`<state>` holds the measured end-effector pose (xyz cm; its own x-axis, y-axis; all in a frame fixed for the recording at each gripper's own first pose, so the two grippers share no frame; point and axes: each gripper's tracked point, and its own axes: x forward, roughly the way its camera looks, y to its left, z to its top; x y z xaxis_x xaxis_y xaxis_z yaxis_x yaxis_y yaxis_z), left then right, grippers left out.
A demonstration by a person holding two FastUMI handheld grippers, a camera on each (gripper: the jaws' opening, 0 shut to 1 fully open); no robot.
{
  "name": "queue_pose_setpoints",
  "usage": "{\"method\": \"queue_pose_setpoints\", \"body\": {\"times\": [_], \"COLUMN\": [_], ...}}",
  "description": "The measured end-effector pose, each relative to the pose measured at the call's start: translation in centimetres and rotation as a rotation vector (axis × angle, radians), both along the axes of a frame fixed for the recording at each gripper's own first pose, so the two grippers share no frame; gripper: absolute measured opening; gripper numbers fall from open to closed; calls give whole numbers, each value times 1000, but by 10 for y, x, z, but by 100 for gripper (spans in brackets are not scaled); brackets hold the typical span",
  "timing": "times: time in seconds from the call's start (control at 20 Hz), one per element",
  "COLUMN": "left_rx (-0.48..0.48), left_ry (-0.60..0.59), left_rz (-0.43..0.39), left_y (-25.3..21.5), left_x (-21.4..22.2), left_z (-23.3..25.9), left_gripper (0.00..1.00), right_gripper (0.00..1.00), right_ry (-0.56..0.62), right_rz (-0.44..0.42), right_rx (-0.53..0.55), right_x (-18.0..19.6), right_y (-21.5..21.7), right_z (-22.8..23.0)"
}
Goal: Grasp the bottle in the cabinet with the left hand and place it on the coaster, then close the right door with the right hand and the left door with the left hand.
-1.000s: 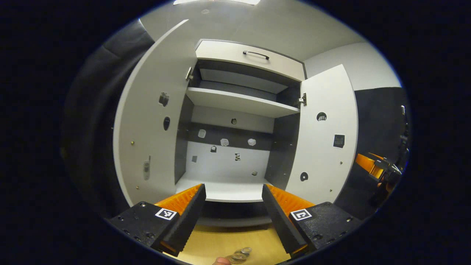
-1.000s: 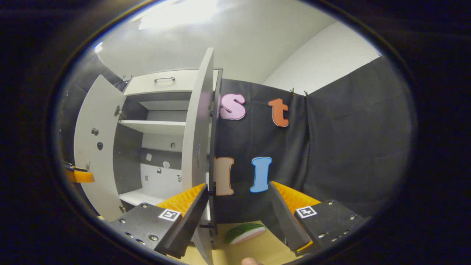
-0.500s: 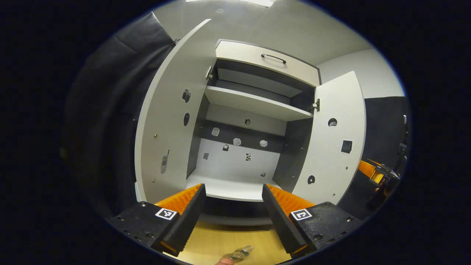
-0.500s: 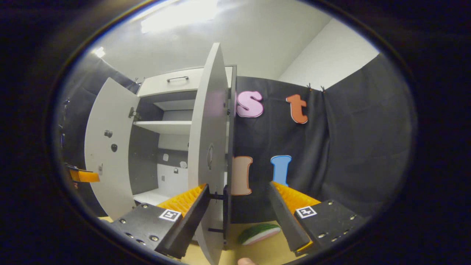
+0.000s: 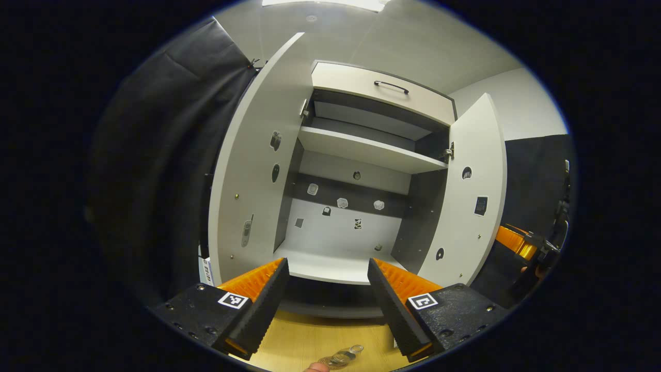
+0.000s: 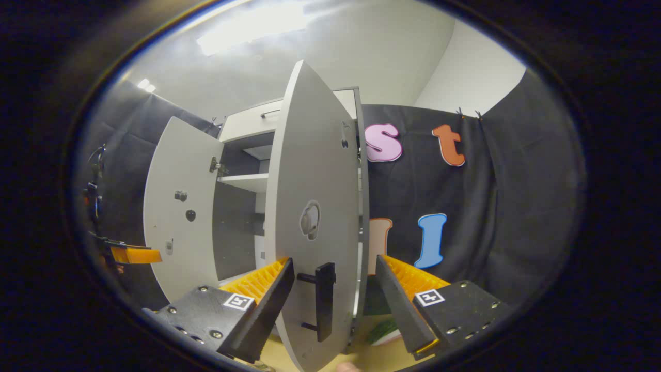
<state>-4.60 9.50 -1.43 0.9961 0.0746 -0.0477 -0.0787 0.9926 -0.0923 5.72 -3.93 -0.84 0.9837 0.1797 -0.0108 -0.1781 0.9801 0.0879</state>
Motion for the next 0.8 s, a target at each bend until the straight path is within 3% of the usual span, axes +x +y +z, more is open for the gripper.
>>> {"method": "queue_pose_setpoints", "body": {"times": [0.15,0.45,0.5,0.6,0.8], "left_rx": [4,-3,-3,4,26], "left_ry": [3,7,7,7,13], "left_rz": [25,59,61,67,97], "left_y": [8,17,18,21,36], "left_x": [-8,-19,-19,-17,-22], "left_z": [-1,-4,-4,-5,-6], "left_gripper": [96,93,96,93,96], "right_gripper": [98,100,98,98,98], "right_ry": [17,39,45,48,64], "right_rz": [-6,33,40,51,72], "right_rx": [-30,9,15,24,44], "right_x": [7,13,15,19,32], "right_y": [5,21,24,36,53], "right_z": [-9,-13,-16,-16,-20]}}
